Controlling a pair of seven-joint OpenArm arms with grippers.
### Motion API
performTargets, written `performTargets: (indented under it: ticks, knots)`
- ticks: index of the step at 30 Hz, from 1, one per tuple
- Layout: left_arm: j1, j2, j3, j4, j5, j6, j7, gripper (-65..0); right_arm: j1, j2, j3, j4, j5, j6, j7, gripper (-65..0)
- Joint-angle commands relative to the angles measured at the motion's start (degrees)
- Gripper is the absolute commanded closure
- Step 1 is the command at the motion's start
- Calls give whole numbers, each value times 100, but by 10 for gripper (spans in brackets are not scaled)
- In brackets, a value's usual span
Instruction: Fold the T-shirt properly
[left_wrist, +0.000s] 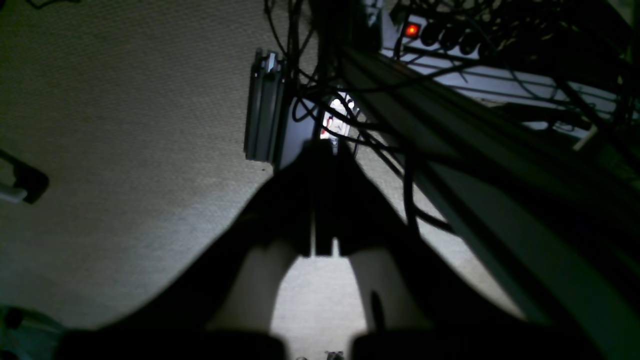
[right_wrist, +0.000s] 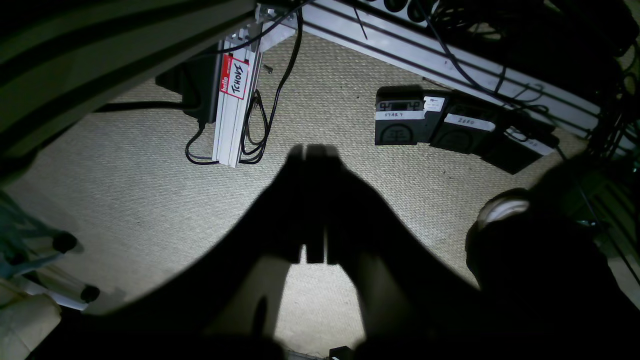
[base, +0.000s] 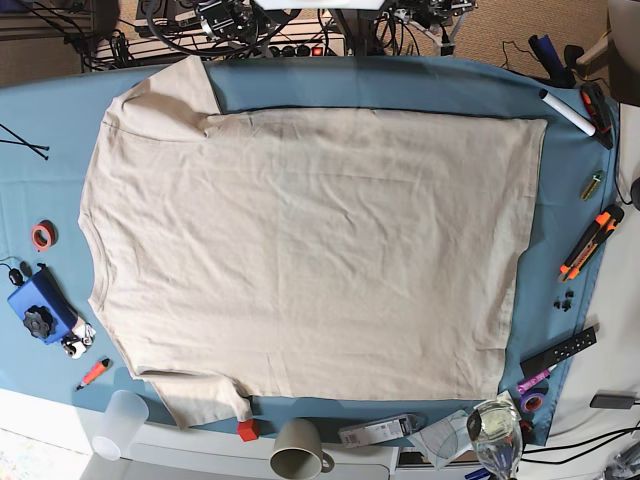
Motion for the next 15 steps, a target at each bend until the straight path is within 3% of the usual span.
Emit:
performTargets:
  ticks: [1,10,15]
  knots:
    - [94,-15,-2,87,13,-20,-28,0,-2,48,9,42,24,20,-42,0]
    - [608,-70,-2,699,13,-114,20,0,-37,79,9,55,66,22,-450,0]
    - [984,-212,-2,1064,11,-227,20,0,-415,393,11,586,350,22,-535,0]
